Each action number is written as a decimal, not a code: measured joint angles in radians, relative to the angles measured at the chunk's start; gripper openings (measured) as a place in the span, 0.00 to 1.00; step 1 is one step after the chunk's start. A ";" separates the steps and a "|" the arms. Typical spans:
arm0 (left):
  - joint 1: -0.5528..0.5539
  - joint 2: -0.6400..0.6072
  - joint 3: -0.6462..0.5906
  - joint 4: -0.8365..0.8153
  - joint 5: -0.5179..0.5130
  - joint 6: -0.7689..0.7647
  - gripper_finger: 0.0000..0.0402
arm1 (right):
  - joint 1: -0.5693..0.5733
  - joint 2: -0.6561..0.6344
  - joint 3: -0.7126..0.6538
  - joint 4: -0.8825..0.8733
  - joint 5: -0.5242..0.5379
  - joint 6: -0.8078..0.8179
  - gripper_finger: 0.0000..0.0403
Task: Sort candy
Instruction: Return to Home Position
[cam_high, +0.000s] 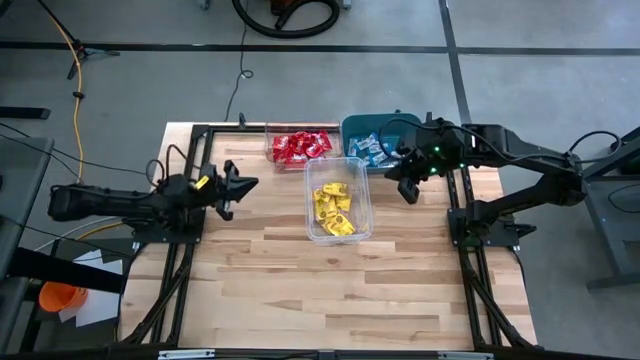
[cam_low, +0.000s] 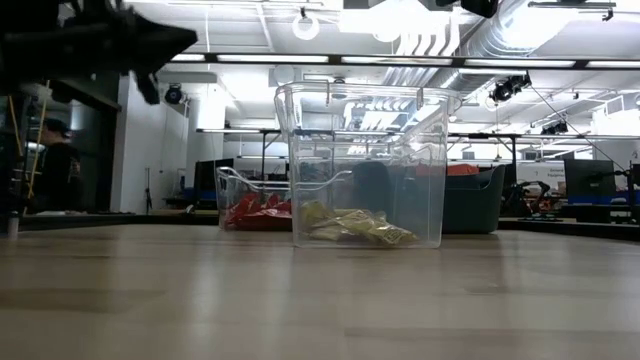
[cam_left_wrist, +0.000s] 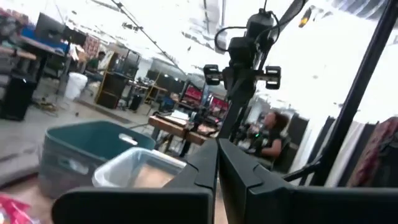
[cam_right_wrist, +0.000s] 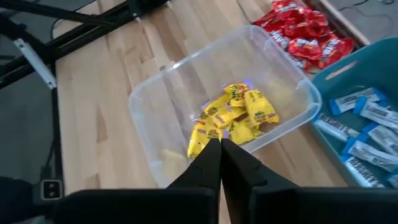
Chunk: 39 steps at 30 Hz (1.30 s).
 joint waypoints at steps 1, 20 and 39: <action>0.000 -0.011 -0.022 0.015 0.000 -0.023 0.00 | 0.000 0.000 0.000 0.000 -0.009 -0.003 0.02; 0.000 -0.036 -0.021 -0.099 0.037 -0.064 0.00 | 0.000 -0.475 -0.626 0.439 -0.056 0.066 0.00; 0.000 -0.036 -0.021 -0.123 0.035 -0.066 0.00 | 0.000 -0.958 -1.459 1.378 -0.086 0.038 0.00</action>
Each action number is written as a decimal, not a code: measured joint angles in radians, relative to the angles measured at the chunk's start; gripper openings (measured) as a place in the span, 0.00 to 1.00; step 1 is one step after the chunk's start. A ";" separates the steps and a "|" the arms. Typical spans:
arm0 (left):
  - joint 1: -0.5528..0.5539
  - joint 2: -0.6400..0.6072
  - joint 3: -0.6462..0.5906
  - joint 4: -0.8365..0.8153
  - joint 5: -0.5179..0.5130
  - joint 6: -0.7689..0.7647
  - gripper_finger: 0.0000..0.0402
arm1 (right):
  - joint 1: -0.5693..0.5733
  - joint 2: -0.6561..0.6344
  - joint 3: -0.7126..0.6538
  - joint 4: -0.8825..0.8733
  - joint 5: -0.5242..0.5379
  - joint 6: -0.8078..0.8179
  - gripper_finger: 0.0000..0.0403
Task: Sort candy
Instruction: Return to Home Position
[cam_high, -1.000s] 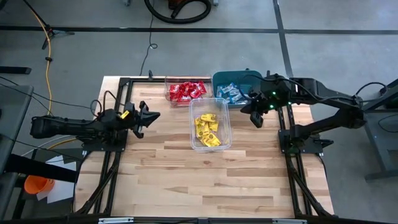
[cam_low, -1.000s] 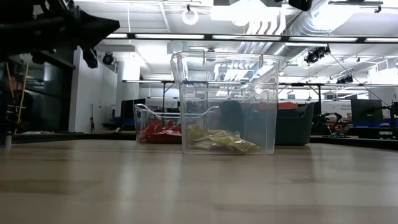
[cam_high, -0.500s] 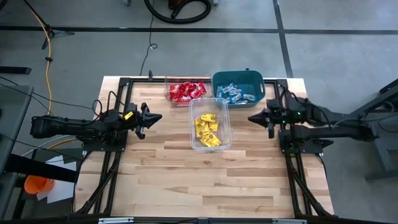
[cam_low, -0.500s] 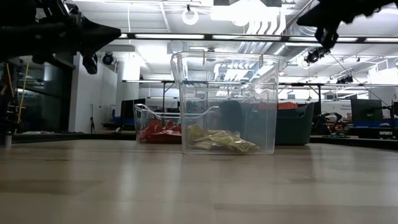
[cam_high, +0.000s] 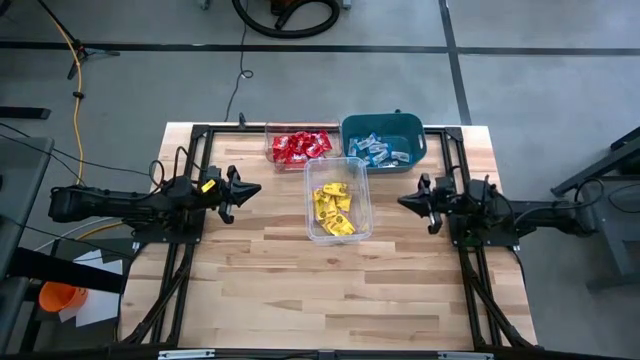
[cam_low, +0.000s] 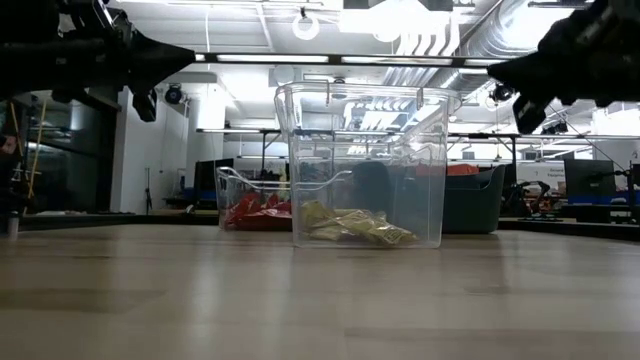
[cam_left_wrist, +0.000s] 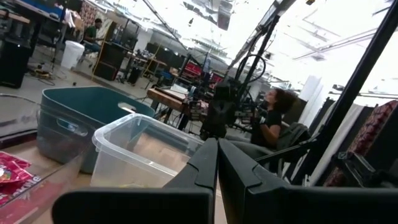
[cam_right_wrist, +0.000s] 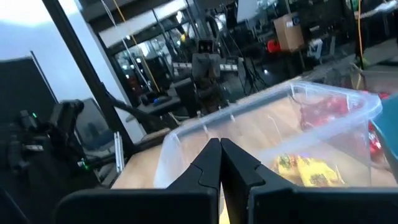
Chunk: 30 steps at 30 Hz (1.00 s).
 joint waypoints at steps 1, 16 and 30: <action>0.000 0.000 0.000 0.000 0.000 0.000 0.00 | 0.000 -0.004 0.000 -0.020 0.000 -0.005 0.00; 0.001 0.003 0.007 0.073 -0.289 -0.828 0.00 | 0.000 -0.002 0.000 -0.261 0.000 0.115 0.00; 0.001 0.002 0.007 -0.050 -0.289 -0.568 0.00 | 0.000 -0.002 0.000 -0.290 0.000 0.113 0.00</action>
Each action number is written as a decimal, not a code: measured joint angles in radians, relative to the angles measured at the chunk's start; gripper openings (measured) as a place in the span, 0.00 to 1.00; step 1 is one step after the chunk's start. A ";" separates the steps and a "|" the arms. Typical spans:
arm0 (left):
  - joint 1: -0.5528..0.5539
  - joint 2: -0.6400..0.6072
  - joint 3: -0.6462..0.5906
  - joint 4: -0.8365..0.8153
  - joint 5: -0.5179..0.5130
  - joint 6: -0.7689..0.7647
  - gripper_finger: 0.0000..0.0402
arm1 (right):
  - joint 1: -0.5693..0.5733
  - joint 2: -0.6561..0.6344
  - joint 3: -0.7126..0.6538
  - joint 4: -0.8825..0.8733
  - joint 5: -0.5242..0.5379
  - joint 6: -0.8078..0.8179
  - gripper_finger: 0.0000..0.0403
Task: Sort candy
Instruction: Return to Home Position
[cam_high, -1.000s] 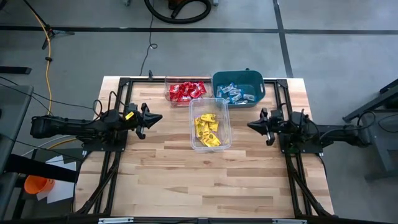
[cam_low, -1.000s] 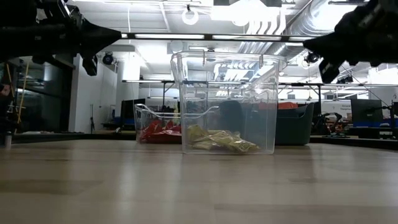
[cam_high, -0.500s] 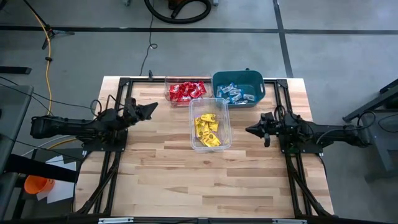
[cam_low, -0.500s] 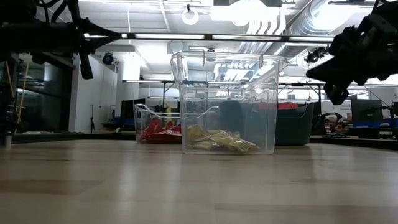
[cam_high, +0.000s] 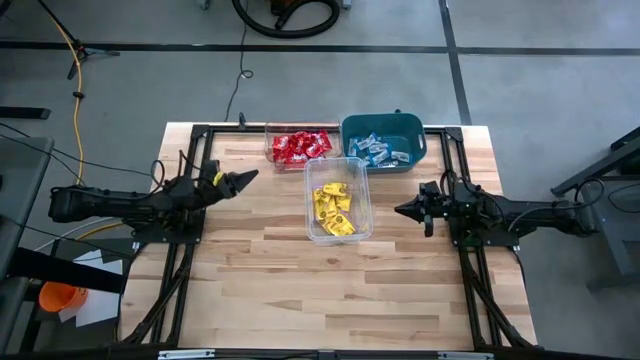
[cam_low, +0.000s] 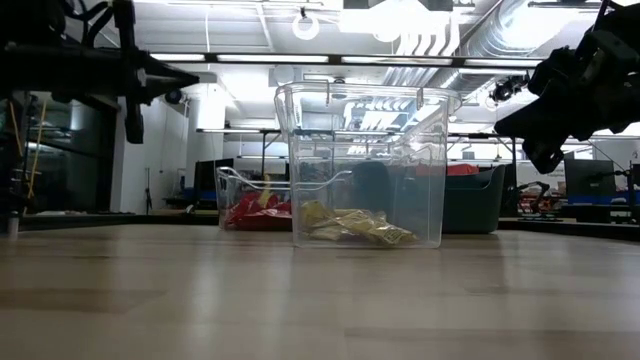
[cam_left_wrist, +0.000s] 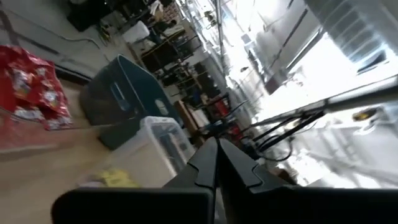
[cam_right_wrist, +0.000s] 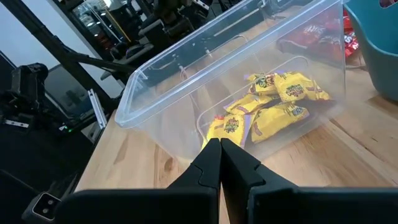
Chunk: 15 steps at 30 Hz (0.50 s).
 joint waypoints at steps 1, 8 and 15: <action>0.000 0.000 0.000 -0.004 0.000 0.016 0.00 | 0.000 0.000 0.000 0.000 0.000 0.000 0.00; 0.000 0.000 -0.001 -0.019 0.000 0.089 0.00 | 0.000 0.000 0.000 0.000 0.000 0.000 0.00; 0.000 0.000 -0.001 -0.021 0.001 0.100 0.00 | 0.000 0.000 0.000 0.000 0.000 0.000 0.00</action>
